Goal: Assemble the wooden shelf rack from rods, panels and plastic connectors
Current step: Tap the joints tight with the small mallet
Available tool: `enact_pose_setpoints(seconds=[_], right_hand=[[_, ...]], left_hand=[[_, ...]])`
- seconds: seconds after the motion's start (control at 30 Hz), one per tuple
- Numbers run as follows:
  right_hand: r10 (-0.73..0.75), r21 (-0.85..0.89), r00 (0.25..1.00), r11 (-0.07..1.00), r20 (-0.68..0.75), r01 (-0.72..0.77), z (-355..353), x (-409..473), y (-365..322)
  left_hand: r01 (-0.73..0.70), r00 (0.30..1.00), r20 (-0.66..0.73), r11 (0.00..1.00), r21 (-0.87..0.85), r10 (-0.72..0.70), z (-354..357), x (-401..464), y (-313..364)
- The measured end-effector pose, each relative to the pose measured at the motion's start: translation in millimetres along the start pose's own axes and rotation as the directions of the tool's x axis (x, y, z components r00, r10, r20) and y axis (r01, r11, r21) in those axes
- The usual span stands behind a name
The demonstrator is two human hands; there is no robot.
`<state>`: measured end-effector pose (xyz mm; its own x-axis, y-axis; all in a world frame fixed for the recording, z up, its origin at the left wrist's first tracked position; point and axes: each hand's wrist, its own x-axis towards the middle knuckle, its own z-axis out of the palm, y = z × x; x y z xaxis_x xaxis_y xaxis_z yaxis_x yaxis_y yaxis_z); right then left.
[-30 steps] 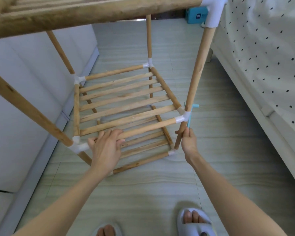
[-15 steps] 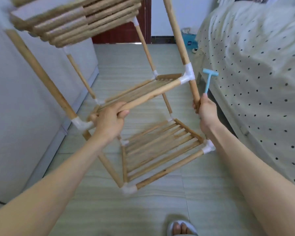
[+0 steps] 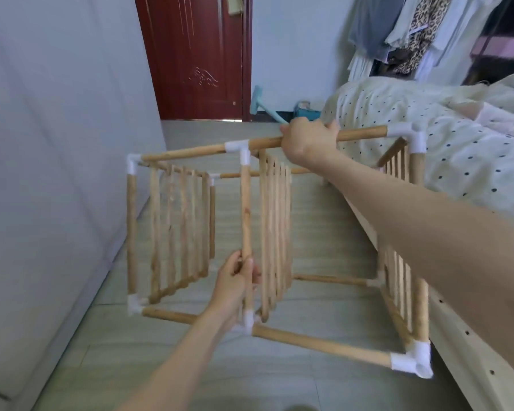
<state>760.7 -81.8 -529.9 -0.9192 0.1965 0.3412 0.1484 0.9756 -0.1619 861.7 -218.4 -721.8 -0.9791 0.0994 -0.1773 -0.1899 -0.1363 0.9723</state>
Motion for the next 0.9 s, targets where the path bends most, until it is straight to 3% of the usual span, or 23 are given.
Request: enact_pose_setpoints(seconds=[0.1,0.23,0.43,0.57,0.67,0.73,0.83,0.9], right_hand=[[-0.128,-0.173,0.991,0.977,-0.025,0.122,-12,-1,-23],[-0.272,-0.330,0.962,0.909,-0.009,0.253,-14,-17,-58],[-0.461,-0.486,0.882,0.752,0.094,0.445,-6,-45,-115],[-0.652,-0.550,0.734,0.549,0.189,0.629,8,-70,-154],[-0.767,-0.554,0.587,0.380,0.258,0.741,26,-90,-182],[-0.814,-0.561,0.502,0.279,0.293,0.780,41,-104,-197],[-0.830,-0.559,0.418,0.162,0.368,0.813,63,-126,-211],[-0.837,-0.556,0.354,0.072,0.418,0.828,73,-142,-218]], left_hand=[[0.034,0.992,0.116,0.999,0.031,-0.038,2,-3,6],[0.041,0.971,0.218,0.966,0.256,-0.099,-6,-5,11],[0.166,0.956,0.179,0.934,0.318,-0.231,-30,-14,9],[0.210,0.952,0.108,0.866,0.453,-0.287,-70,-17,6],[0.203,0.979,-0.109,0.874,0.441,-0.173,-118,-27,17],[0.187,0.951,-0.307,0.858,0.478,-0.037,-157,-42,32],[0.141,0.824,-0.528,0.827,0.544,0.206,-205,-79,61],[0.043,0.720,-0.595,0.833,0.552,0.357,-223,-101,83]])
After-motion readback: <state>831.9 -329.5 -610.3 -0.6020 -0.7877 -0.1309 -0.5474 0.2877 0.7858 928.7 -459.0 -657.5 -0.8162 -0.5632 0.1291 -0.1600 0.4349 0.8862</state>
